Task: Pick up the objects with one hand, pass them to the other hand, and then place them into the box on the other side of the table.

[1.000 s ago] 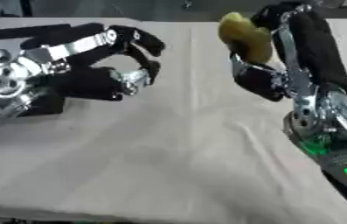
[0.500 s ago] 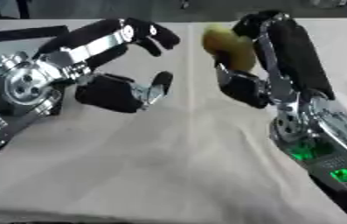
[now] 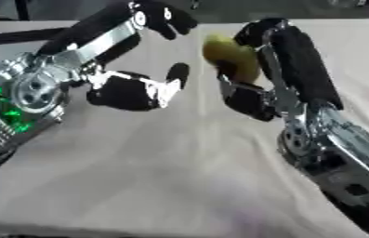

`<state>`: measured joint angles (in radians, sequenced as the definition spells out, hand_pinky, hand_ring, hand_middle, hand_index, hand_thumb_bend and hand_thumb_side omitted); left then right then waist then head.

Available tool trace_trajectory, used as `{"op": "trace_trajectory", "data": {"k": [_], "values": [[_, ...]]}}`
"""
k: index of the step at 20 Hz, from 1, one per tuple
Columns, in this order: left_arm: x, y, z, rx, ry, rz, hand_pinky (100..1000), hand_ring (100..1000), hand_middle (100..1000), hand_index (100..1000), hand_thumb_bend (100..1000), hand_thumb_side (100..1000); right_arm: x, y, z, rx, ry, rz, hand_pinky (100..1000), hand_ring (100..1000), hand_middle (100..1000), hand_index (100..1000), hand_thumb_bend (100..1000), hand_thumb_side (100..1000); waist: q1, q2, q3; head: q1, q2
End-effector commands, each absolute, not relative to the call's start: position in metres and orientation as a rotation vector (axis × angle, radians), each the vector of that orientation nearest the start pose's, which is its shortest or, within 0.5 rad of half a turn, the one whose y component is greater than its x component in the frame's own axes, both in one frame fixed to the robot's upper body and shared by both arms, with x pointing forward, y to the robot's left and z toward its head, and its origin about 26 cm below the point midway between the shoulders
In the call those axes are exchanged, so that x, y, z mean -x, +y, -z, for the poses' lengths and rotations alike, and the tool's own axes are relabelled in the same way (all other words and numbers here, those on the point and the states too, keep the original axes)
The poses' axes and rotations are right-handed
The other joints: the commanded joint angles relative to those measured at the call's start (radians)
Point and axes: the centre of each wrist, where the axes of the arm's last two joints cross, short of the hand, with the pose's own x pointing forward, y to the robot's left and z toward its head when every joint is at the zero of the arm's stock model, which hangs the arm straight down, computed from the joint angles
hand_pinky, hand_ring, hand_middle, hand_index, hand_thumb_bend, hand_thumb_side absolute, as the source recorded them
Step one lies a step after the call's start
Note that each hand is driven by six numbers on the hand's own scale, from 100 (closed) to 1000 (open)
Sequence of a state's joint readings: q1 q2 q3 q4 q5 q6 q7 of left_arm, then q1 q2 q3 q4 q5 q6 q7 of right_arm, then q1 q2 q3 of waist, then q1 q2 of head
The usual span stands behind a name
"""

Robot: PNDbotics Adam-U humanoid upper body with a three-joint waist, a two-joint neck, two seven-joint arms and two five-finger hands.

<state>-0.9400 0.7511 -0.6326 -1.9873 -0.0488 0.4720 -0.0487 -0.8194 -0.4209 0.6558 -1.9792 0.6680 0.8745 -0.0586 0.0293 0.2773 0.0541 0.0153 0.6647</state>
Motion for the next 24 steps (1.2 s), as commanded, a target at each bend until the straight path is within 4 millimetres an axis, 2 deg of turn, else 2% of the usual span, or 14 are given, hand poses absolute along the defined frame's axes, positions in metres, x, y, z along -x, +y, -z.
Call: {"op": "trace_trajectory", "data": {"k": [1, 14, 24], "values": [[-0.288, 0.142, -0.31, -0.46, -2.055, 1.313, 1000, 812, 787, 865, 100, 194, -0.272, -0.086, -0.265, 0.934, -2.009, -0.879, 731, 718, 563, 522, 100, 100, 0.011, -0.035, -0.001, -0.005, -0.005], [-0.285, 0.13, -0.304, -0.425, -2.004, 1.365, 1000, 821, 807, 862, 100, 210, -0.271, -0.084, -0.267, 0.938, -2.075, -0.908, 740, 720, 563, 525, 100, 100, 0.009, -0.028, -0.01, -0.006, 0.004], [-0.285, 0.129, -0.305, -0.537, -2.041, 1.307, 1000, 852, 837, 880, 100, 179, -0.271, -0.085, -0.268, 0.951, -2.137, -0.947, 747, 720, 562, 527, 100, 100, 0.01, -0.027, -0.015, 0.008, -0.012]]}}
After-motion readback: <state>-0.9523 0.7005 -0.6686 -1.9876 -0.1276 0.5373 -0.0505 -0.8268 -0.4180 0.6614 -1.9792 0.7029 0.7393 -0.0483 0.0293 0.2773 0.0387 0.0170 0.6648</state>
